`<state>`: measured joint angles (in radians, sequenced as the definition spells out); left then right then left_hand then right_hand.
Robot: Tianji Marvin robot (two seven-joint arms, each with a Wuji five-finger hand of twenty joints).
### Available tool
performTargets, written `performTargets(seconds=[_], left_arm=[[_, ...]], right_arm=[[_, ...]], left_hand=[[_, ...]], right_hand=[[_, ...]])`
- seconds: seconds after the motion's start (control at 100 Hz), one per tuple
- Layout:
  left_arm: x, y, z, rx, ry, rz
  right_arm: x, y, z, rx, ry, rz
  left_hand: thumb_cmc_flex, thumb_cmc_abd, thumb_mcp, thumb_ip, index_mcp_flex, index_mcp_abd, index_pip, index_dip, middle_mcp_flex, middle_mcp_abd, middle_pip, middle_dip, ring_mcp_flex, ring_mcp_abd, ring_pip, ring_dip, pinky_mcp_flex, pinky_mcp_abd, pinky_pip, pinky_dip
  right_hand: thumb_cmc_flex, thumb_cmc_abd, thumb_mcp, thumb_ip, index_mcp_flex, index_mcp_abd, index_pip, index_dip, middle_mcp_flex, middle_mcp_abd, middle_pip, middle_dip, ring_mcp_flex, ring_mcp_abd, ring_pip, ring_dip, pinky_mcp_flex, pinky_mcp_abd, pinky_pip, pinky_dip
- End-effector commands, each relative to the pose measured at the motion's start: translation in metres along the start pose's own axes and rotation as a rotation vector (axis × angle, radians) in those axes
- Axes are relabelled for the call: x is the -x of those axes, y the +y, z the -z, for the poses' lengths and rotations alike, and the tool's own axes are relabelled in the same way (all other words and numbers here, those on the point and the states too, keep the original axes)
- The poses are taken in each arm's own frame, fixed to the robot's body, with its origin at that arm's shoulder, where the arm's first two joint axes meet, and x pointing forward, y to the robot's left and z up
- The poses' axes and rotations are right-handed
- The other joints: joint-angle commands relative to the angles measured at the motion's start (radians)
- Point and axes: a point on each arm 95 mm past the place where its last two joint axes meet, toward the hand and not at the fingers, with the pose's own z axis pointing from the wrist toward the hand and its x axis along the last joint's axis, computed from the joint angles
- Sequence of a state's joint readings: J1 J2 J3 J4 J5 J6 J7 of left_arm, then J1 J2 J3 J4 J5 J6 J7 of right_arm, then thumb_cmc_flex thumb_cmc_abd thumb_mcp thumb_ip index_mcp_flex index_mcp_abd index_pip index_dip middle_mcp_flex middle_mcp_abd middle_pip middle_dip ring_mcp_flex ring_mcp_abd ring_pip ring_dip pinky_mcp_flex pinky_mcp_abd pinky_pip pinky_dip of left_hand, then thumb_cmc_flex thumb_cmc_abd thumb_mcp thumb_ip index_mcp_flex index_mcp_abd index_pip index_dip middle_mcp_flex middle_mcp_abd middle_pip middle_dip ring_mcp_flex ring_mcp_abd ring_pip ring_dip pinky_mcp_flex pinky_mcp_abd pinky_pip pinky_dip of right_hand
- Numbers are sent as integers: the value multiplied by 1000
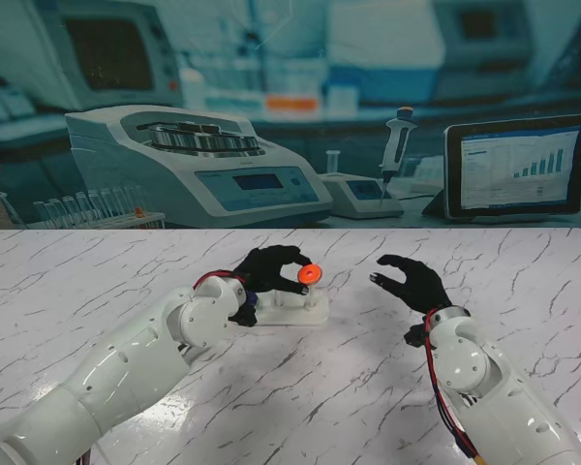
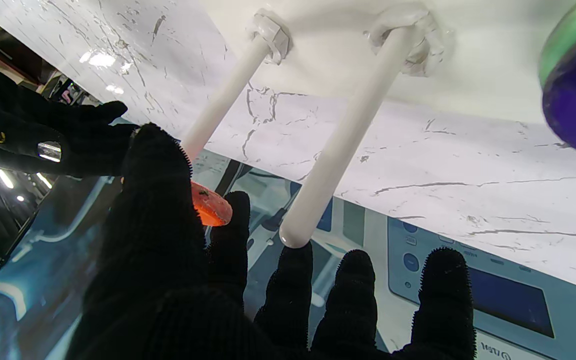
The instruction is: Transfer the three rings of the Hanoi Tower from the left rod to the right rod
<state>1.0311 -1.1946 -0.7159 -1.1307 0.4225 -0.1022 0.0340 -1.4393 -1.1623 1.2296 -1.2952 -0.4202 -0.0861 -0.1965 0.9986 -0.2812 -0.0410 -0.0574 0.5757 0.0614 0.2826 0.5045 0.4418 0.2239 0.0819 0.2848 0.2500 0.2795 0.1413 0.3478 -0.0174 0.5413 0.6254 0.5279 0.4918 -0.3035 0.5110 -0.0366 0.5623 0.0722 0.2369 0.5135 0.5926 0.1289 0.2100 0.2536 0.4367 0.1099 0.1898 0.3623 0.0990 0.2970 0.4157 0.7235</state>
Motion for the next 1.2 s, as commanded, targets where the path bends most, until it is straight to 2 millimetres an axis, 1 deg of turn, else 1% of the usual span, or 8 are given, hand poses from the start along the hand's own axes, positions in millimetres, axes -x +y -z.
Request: performTargets(seconds=[0.0,0.7,0.96,1.01,1.02,1.04,1.1,1.19], left_arm=[[-6,2,1,12,36,4],[-10,2,-2,53,40,-22],[-6,7,-4,87,25,-32],[-5,8,-4,94,24,-33],[-5,8,-4,95,25,-34],[-5,8,-4,97,25,-35],[-5,7,-3,109,30,-35],[-4,5,-2,134,38,-40]], right_arm=[[-2,-6,2,-6,-1,-12],[-1,-6,1,-5,0,-13],[-1,-6,2,-4,-2,-15],[-1,-6,2,-4,-2,-15],[-1,-6,2,-4,-1,-15],[-1,-6,2,-4,-1,-14],[-1,-6,1,-4,-1,-15],[-1,-6,1,-5,-1,-14]], left_hand=[[55,21,40,41,11,-30,37,-10,5,-5,13,12,12,8,0,3,-10,47,32,3],[71,4,54,46,10,-11,15,-12,9,0,15,12,25,16,8,5,6,56,55,3],[88,-52,73,55,-13,5,0,-17,5,3,15,13,26,15,10,6,7,53,62,3],[83,-62,79,56,-32,15,-15,-23,-1,4,13,12,23,15,9,5,6,52,62,2],[43,-85,157,57,-38,20,-30,-28,-4,5,13,10,22,13,9,4,5,51,64,-2],[13,-106,215,56,-50,27,-45,-33,-10,7,11,7,19,14,8,2,2,50,64,-6],[-15,-127,246,49,-104,57,-102,-61,-40,18,0,3,6,15,0,-1,-4,49,52,-12],[-63,-158,304,46,-180,123,-183,-107,-98,42,-16,-10,-20,19,-11,-8,-16,44,28,-17]], right_hand=[[9,16,-18,34,-9,9,1,-9,-41,-1,14,-5,1,7,17,3,-2,20,0,16],[5,17,-18,34,-13,4,-1,-10,-41,-6,11,-7,2,2,13,2,-1,15,1,17],[10,16,-18,34,-11,10,0,-9,-41,1,12,-6,0,7,14,3,-3,18,0,16],[10,15,-18,34,-10,11,1,-9,-40,1,13,-6,0,6,15,3,-3,18,0,16],[10,15,-18,34,-10,10,1,-9,-41,1,13,-6,0,6,15,3,-3,18,0,16],[11,14,-18,34,-10,11,1,-9,-41,3,13,-6,0,8,15,3,-3,19,0,16],[11,14,-18,34,-10,10,1,-9,-41,2,13,-6,1,8,16,3,-3,19,0,16],[10,16,-19,34,-9,10,2,-9,-41,2,14,-6,1,8,17,3,-2,21,0,16]])
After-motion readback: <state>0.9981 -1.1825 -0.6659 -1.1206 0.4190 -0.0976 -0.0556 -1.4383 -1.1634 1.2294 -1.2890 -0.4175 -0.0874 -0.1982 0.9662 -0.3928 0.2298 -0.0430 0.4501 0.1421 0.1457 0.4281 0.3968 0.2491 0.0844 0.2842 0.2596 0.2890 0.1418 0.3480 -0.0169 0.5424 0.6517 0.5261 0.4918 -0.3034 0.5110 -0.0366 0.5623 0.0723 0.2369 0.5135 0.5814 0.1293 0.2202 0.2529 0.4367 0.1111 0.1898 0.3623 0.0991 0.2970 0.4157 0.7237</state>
